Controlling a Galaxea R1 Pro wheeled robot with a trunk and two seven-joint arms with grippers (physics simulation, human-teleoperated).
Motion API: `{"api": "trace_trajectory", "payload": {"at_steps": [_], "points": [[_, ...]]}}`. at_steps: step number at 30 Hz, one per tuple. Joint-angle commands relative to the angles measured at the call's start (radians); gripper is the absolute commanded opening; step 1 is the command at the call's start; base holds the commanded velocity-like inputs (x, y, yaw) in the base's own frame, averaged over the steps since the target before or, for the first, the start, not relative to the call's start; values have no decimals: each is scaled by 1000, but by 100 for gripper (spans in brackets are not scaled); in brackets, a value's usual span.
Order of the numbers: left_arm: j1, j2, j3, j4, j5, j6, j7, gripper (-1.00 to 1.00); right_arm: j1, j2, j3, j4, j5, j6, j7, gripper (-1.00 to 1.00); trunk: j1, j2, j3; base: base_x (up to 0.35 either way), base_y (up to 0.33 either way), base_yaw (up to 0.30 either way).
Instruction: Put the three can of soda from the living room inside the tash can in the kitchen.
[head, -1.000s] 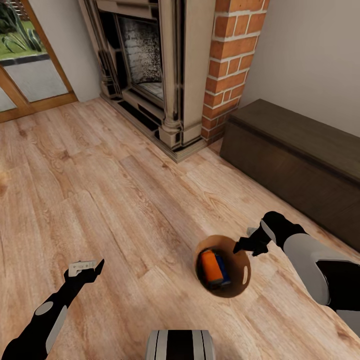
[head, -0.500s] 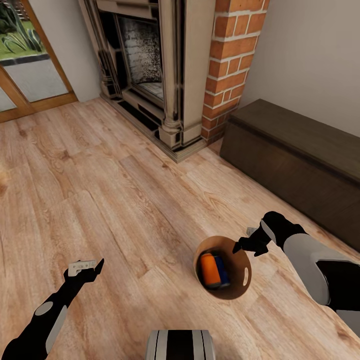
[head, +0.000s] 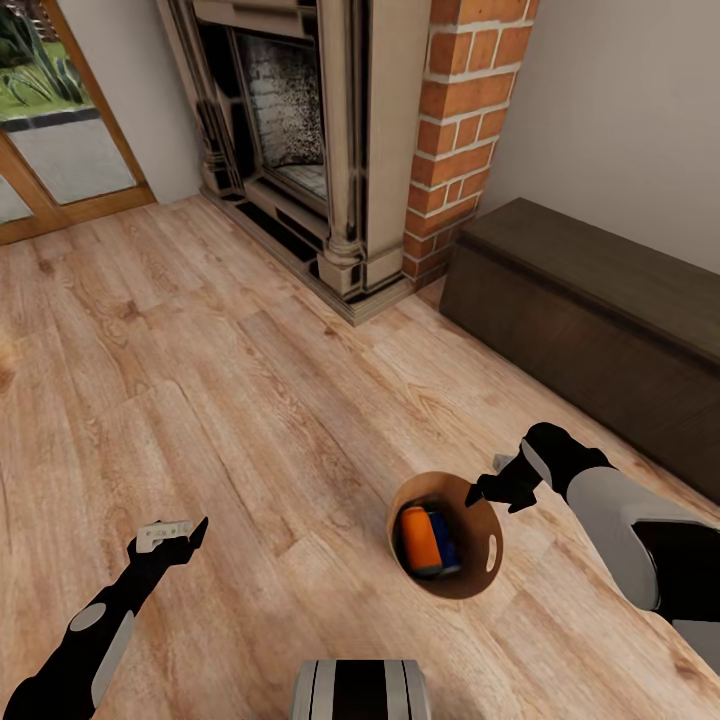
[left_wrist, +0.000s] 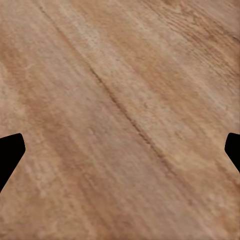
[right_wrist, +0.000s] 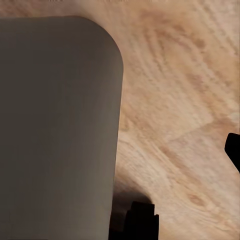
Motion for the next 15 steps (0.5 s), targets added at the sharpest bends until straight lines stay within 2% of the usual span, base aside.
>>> {"api": "trace_trajectory", "payload": {"at_steps": [1, 6, 15], "points": [[0, 0, 0, 0, 0, 0, 0, 100, 0, 0, 0, -1, 1, 0, -2, 100, 0, 0, 4, 0, 0, 0], [0, 0, -1, 1, -1, 1, 2, 100, 0, 1, 1, -1, 1, 0, -3, 100, -3, 1, 23, 0, 0, 0], [-1, 0, -4, 13, -5, 3, 32, 100, 0, 4, 3, -2, 1, 0, -3, 100, -37, 64, 51, 0, 0, 0]]}}
